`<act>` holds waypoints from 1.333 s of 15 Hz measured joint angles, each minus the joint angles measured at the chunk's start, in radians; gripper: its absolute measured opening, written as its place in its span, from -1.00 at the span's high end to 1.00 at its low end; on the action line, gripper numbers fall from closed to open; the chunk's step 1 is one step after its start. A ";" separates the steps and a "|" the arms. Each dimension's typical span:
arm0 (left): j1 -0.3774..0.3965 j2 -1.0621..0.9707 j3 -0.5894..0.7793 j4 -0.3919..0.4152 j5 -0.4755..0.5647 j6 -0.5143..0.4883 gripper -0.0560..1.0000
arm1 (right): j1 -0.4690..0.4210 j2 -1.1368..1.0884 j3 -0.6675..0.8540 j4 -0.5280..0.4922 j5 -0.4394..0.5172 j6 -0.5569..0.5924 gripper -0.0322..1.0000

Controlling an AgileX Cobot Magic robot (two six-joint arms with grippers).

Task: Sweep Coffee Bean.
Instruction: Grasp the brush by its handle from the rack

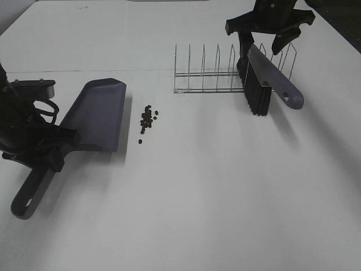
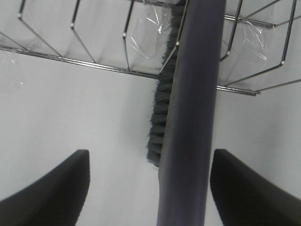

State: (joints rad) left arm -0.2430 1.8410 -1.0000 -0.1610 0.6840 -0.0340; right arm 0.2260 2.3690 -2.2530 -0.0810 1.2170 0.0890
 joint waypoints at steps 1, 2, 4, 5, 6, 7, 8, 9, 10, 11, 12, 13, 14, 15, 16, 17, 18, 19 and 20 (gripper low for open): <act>0.000 0.000 0.000 0.000 -0.008 0.000 0.24 | -0.012 0.013 0.000 0.001 0.001 0.000 -0.29; 0.000 0.000 0.000 0.000 -0.014 0.000 0.24 | -0.029 0.020 0.000 0.006 -0.007 0.000 -0.29; 0.000 0.000 0.000 0.000 -0.018 0.000 0.24 | -0.055 0.029 0.000 0.034 -0.044 -0.001 -0.29; 0.000 0.000 0.000 0.000 -0.021 0.000 0.24 | -0.063 0.034 0.000 0.046 -0.061 -0.011 -0.29; 0.000 0.000 0.000 0.000 -0.024 0.000 0.24 | -0.063 0.044 0.000 0.051 -0.076 -0.024 -0.29; 0.000 0.000 0.000 0.000 -0.026 0.000 0.24 | -0.063 0.051 0.000 0.055 -0.086 -0.026 -0.29; 0.000 0.000 0.000 0.000 -0.028 0.000 0.24 | -0.063 0.068 0.000 0.062 -0.110 -0.033 -0.29; 0.000 0.000 0.000 0.000 -0.031 0.000 0.24 | -0.063 0.099 0.000 0.066 -0.146 -0.042 -0.29; 0.000 0.000 0.000 0.000 -0.031 0.000 0.24 | -0.063 0.099 0.000 0.066 -0.146 -0.042 -0.29; 0.000 0.000 0.000 0.000 -0.031 0.000 0.24 | -0.063 0.125 0.000 0.066 -0.181 -0.044 -0.28; 0.000 0.000 0.000 0.000 -0.031 0.000 0.24 | -0.063 0.137 0.000 0.066 -0.195 -0.044 -0.26; 0.000 0.000 0.000 0.000 -0.031 0.000 0.24 | -0.063 0.149 0.000 0.064 -0.200 -0.044 -0.26; 0.000 0.000 0.000 0.000 -0.031 0.000 0.24 | -0.063 0.160 0.000 0.058 -0.205 -0.044 -0.26; 0.000 0.000 0.000 0.000 -0.031 0.000 0.24 | -0.063 0.163 0.000 0.053 -0.209 -0.044 -0.25; 0.000 0.000 0.000 0.000 -0.031 0.000 0.24 | -0.063 0.164 -0.003 0.038 -0.209 -0.044 -0.19; 0.000 0.000 0.000 0.000 -0.031 0.000 0.24 | -0.063 0.164 -0.003 0.027 -0.210 -0.044 -0.09; 0.000 0.000 0.000 0.000 -0.031 0.000 0.24 | -0.063 0.164 -0.003 0.016 -0.210 -0.044 0.09; 0.000 0.000 0.000 0.000 -0.031 0.000 0.24 | -0.063 0.164 -0.009 0.007 -0.210 -0.044 0.29; 0.000 0.000 0.000 0.000 -0.031 0.000 0.24 | -0.065 0.164 -0.011 -0.008 -0.207 -0.042 0.33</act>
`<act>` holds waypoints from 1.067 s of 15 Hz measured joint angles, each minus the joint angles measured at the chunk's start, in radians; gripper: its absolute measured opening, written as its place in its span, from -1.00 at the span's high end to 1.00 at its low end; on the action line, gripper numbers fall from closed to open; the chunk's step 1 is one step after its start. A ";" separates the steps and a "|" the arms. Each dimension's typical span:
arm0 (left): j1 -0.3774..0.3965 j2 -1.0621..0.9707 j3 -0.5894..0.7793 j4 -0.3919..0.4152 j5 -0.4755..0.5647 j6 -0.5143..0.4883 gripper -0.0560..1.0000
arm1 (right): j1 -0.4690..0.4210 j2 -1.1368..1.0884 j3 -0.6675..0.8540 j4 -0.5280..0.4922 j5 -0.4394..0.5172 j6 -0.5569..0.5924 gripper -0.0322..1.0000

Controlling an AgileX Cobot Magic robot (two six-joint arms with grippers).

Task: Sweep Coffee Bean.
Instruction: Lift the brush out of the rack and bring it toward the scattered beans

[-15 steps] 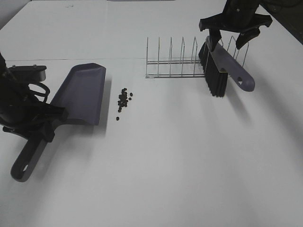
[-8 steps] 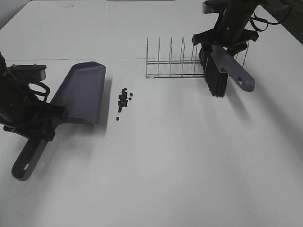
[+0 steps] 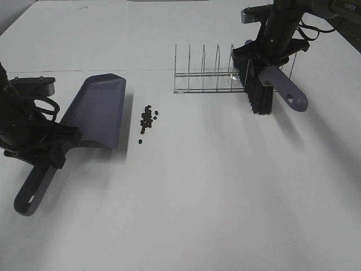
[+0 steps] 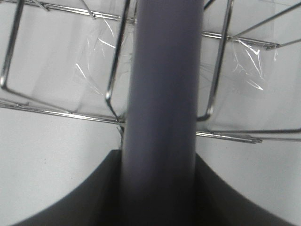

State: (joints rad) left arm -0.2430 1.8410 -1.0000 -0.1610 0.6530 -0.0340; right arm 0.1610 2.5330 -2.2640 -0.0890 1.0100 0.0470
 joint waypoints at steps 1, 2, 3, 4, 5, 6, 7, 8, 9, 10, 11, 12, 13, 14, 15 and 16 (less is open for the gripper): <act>0.000 0.000 0.000 0.000 0.000 0.000 0.24 | 0.000 0.000 -0.001 -0.001 0.001 0.000 0.33; 0.000 0.000 0.000 0.000 0.000 0.000 0.24 | 0.000 0.001 -0.011 -0.003 0.011 0.001 0.33; 0.000 0.000 0.000 0.000 0.000 0.000 0.24 | 0.000 0.002 -0.022 -0.003 0.021 0.011 0.33; 0.000 0.000 0.000 0.000 0.000 0.000 0.24 | 0.002 0.002 -0.035 -0.004 0.041 0.022 0.33; 0.000 0.000 0.000 0.000 0.000 0.000 0.24 | 0.002 -0.001 -0.054 -0.007 0.063 0.028 0.33; 0.000 0.000 0.000 0.000 0.000 0.000 0.24 | 0.002 -0.010 -0.069 -0.007 0.083 0.030 0.33; 0.000 0.000 0.000 0.000 0.000 0.000 0.24 | 0.002 -0.025 -0.082 -0.008 0.098 0.035 0.33; 0.000 0.000 0.000 0.000 0.000 0.000 0.24 | 0.002 -0.048 -0.089 -0.013 0.113 0.036 0.34; 0.000 0.000 0.000 0.000 0.000 0.000 0.24 | 0.002 -0.076 -0.091 -0.017 0.125 0.037 0.34; 0.000 0.000 0.000 0.000 0.000 0.000 0.24 | 0.002 -0.103 -0.094 -0.022 0.136 0.037 0.34; 0.000 0.000 0.000 0.000 0.000 0.000 0.24 | 0.002 -0.136 -0.094 -0.022 0.155 0.039 0.34; 0.000 0.000 0.000 0.000 0.000 0.000 0.24 | 0.002 -0.182 -0.094 -0.021 0.201 0.039 0.34; 0.000 0.000 0.000 0.000 0.000 0.000 0.24 | 0.003 -0.212 -0.094 -0.017 0.212 0.039 0.34; 0.000 0.000 0.000 0.000 0.000 0.000 0.24 | 0.008 -0.235 -0.096 -0.010 0.213 0.041 0.34; 0.000 0.000 0.000 0.004 0.000 0.000 0.24 | 0.020 -0.253 -0.096 -0.002 0.214 0.041 0.34; 0.000 0.000 0.000 0.012 0.004 -0.014 0.24 | 0.035 -0.276 -0.093 0.006 0.216 0.041 0.34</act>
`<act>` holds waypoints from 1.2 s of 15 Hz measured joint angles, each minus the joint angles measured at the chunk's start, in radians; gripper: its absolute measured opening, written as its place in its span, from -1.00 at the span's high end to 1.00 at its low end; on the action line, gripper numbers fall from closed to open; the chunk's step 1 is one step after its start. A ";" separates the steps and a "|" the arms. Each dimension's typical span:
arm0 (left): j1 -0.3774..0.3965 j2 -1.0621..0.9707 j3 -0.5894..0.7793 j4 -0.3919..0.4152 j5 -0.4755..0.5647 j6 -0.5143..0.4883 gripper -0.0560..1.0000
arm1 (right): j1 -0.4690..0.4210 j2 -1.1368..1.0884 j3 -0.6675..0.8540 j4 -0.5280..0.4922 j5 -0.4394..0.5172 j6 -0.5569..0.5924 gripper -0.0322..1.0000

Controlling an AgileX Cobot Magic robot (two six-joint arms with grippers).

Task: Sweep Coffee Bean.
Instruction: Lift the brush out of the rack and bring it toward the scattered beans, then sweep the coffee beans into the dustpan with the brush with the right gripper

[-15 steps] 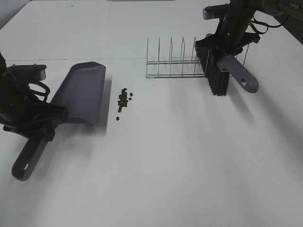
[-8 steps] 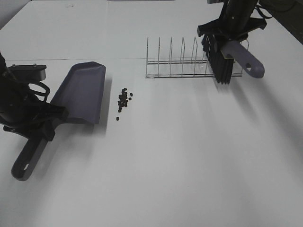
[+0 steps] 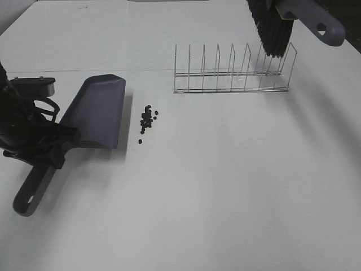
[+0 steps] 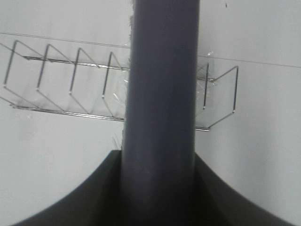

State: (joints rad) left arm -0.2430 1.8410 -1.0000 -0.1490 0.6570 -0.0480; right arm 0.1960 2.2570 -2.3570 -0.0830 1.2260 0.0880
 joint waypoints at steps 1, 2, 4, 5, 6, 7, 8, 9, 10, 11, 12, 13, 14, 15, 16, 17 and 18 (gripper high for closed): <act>0.000 0.000 0.000 0.011 0.009 -0.029 0.24 | 0.019 -0.021 0.011 0.009 0.000 0.000 0.34; -0.005 0.000 0.000 0.033 0.015 -0.067 0.24 | 0.038 -0.043 0.042 0.014 -0.001 0.000 0.34; -0.037 0.000 0.000 0.096 0.019 -0.143 0.24 | 0.074 -0.096 0.129 0.016 0.000 0.000 0.34; -0.050 0.000 0.000 0.112 0.019 -0.165 0.24 | 0.084 -0.108 0.152 0.017 0.002 0.000 0.34; -0.074 0.004 0.000 0.133 0.017 -0.203 0.24 | 0.101 -0.123 0.187 0.018 0.006 0.000 0.34; -0.087 0.016 0.000 0.142 0.012 -0.232 0.24 | 0.119 -0.130 0.218 0.018 0.007 0.001 0.34; -0.088 0.036 0.000 0.149 0.007 -0.244 0.24 | 0.140 -0.132 0.240 0.018 0.007 0.003 0.34; -0.088 0.060 0.000 0.149 0.003 -0.247 0.24 | 0.165 -0.132 0.263 0.016 0.006 0.010 0.34; -0.088 0.086 0.000 0.149 -0.007 -0.248 0.24 | 0.199 -0.132 0.293 0.014 0.006 0.015 0.34; -0.094 0.109 0.002 0.149 -0.024 -0.248 0.24 | 0.233 -0.132 0.328 0.006 0.005 0.036 0.34; -0.103 0.128 0.001 0.149 -0.038 -0.250 0.24 | 0.269 -0.132 0.364 -0.011 0.000 0.064 0.34; -0.109 0.144 -0.009 0.149 -0.043 -0.250 0.24 | 0.326 -0.132 0.441 -0.057 -0.049 0.123 0.34; -0.109 0.152 -0.011 0.143 -0.045 -0.250 0.23 | 0.351 -0.123 0.466 -0.089 -0.072 0.147 0.34; -0.109 0.156 -0.011 0.143 -0.045 -0.250 0.23 | 0.371 -0.107 0.474 -0.117 -0.086 0.165 0.34; -0.109 0.156 -0.011 0.143 -0.046 -0.250 0.23 | 0.386 -0.078 0.477 -0.138 -0.097 0.169 0.34; -0.109 0.156 -0.011 0.143 -0.046 -0.250 0.23 | 0.397 -0.051 0.477 -0.151 -0.098 0.171 0.34; -0.109 0.156 -0.011 0.143 -0.046 -0.250 0.23 | 0.402 -0.033 0.477 -0.155 -0.098 0.174 0.34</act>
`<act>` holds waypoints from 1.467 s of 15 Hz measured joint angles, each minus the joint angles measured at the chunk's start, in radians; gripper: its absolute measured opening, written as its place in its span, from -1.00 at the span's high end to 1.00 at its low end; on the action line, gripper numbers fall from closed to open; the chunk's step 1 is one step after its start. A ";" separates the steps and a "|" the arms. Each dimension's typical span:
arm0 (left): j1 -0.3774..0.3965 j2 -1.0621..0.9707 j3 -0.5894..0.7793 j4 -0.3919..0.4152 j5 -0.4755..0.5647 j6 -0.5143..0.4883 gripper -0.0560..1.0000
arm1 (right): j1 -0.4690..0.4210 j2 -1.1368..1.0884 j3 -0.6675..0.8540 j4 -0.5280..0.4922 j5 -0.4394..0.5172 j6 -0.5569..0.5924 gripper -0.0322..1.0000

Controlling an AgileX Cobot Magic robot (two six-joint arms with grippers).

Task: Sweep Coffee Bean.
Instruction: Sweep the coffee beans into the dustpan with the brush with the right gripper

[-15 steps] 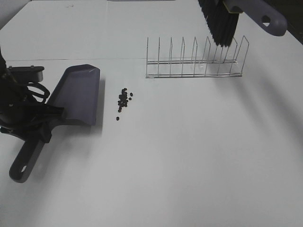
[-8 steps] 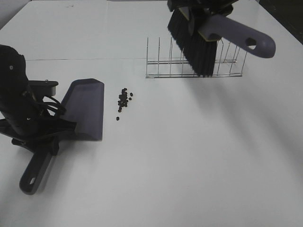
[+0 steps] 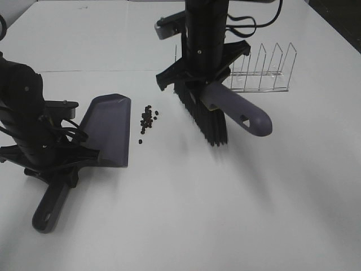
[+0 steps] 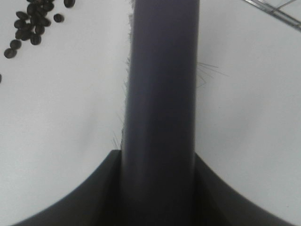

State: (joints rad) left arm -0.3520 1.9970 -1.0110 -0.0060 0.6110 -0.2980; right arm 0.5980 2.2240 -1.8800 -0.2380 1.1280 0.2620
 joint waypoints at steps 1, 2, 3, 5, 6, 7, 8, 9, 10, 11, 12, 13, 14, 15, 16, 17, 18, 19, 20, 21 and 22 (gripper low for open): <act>0.000 0.000 0.000 0.000 0.000 0.000 0.23 | 0.009 0.030 0.000 -0.010 0.000 0.004 0.34; 0.000 0.000 0.000 0.000 0.000 0.000 0.23 | 0.018 0.063 -0.004 -0.016 0.003 0.010 0.34; 0.000 0.000 0.000 0.000 0.000 0.000 0.23 | 0.026 0.095 -0.022 -0.017 0.005 0.011 0.34; 0.000 0.000 0.000 0.000 -0.001 0.000 0.23 | 0.046 0.144 -0.084 -0.024 0.017 0.012 0.34; 0.000 0.000 0.000 -0.002 -0.001 0.000 0.23 | 0.062 0.169 -0.125 -0.025 0.035 0.012 0.34; 0.000 0.005 0.000 -0.003 -0.001 0.000 0.23 | 0.078 0.202 -0.176 -0.025 0.065 0.012 0.34; 0.000 0.008 -0.001 -0.003 0.000 0.000 0.23 | 0.085 0.222 -0.208 -0.025 0.077 0.011 0.34; 0.000 0.016 -0.008 -0.007 0.002 0.002 0.23 | 0.105 0.294 -0.339 0.001 0.087 -0.004 0.34; 0.000 0.019 -0.010 -0.007 0.004 0.002 0.23 | 0.110 0.321 -0.384 0.028 0.088 -0.011 0.34; 0.000 0.020 -0.011 -0.008 0.004 0.003 0.23 | 0.116 0.339 -0.421 0.057 0.091 -0.016 0.34; 0.000 0.020 -0.011 -0.009 0.004 0.003 0.23 | 0.125 0.350 -0.447 0.080 0.091 -0.017 0.34; 0.000 0.020 -0.011 -0.009 0.004 0.003 0.23 | 0.136 0.362 -0.472 0.107 0.093 -0.017 0.34; 0.000 0.020 -0.011 -0.009 0.004 0.003 0.23 | 0.146 0.370 -0.488 0.144 0.092 -0.024 0.34; 0.000 0.020 -0.011 -0.009 0.004 0.003 0.23 | 0.152 0.376 -0.502 0.178 0.091 -0.029 0.34; 0.000 0.020 -0.011 -0.009 0.004 0.003 0.23 | 0.157 0.380 -0.513 0.199 0.091 -0.033 0.34; 0.000 0.020 -0.011 -0.009 0.004 0.003 0.23 | 0.158 0.382 -0.533 0.218 0.094 -0.033 0.34; 0.000 0.020 -0.011 -0.009 0.004 0.004 0.23 | 0.158 0.384 -0.560 0.238 0.102 -0.033 0.34; 0.000 0.020 -0.011 -0.009 0.004 0.006 0.23 | 0.158 0.385 -0.594 0.261 0.104 -0.032 0.34; 0.000 0.020 -0.011 -0.010 0.004 0.006 0.23 | 0.158 0.385 -0.614 0.268 0.104 -0.032 0.34; 0.000 0.020 -0.011 -0.010 0.004 0.008 0.23 | 0.159 0.381 -0.646 0.268 0.101 -0.032 0.34; 0.000 0.020 -0.011 -0.011 0.004 0.009 0.23 | 0.159 0.369 -0.655 0.243 0.101 -0.032 0.34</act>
State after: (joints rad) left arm -0.3520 2.0170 -1.0220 -0.0170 0.6150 -0.2890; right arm 0.7570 2.5930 -2.5350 0.0050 1.2290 0.2300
